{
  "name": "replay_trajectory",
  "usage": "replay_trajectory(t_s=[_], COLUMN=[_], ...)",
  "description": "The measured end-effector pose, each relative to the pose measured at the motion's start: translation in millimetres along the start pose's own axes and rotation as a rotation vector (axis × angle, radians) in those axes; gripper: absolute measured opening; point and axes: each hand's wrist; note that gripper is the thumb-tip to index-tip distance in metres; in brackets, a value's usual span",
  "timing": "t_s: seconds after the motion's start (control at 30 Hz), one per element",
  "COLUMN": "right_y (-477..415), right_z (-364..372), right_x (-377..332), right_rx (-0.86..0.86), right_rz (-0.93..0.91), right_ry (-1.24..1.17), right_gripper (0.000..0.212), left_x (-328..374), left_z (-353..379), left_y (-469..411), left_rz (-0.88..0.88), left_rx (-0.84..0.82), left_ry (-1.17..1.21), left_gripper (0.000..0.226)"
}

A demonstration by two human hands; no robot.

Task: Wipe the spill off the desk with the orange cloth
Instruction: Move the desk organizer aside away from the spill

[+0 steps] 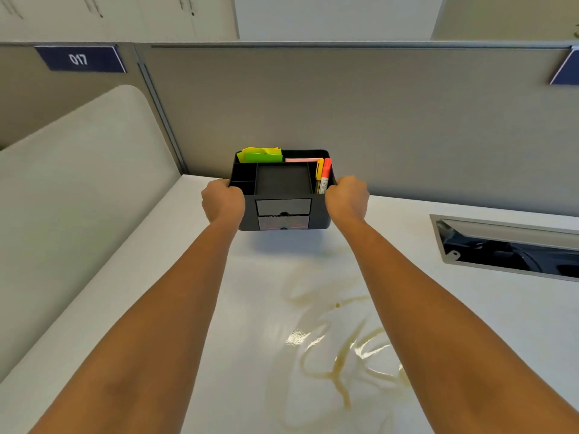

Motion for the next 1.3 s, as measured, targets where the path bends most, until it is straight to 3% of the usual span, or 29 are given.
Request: replay_trajectory(t_s=[0.43, 0.9, 1.1, 1.3], right_y=[44, 43, 38, 19], right_z=[98, 97, 52, -13], right_x=[-35, -31, -8, 38], right_rx=[-0.139, -0.189, -0.078, 0.08], right_rz=[-0.053, -0.047, -0.123, -0.167], right_ry=[-0.025, -0.023, -0.033, 0.136], right_gripper=[0.028, 0.034, 0.034, 0.031], left_x=[-85, -99, -75, -44], left_z=[-54, -39, -5, 38], left_y=[-38, -31, -5, 40], left_rz=[-0.13, -0.124, 0.288, 0.501], left_rx=[0.134, 0.207, 0.286, 0.06], left_ry=[-0.019, -0.017, -0.102, -0.142], left_gripper=[0.032, 0.037, 0.04, 0.038])
Point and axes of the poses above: each hand's wrist, its own y-axis away from the middle knuckle, its own z-axis out of the palm, x = y × z, and after that the axes turned 3 degrees about z, right-handed
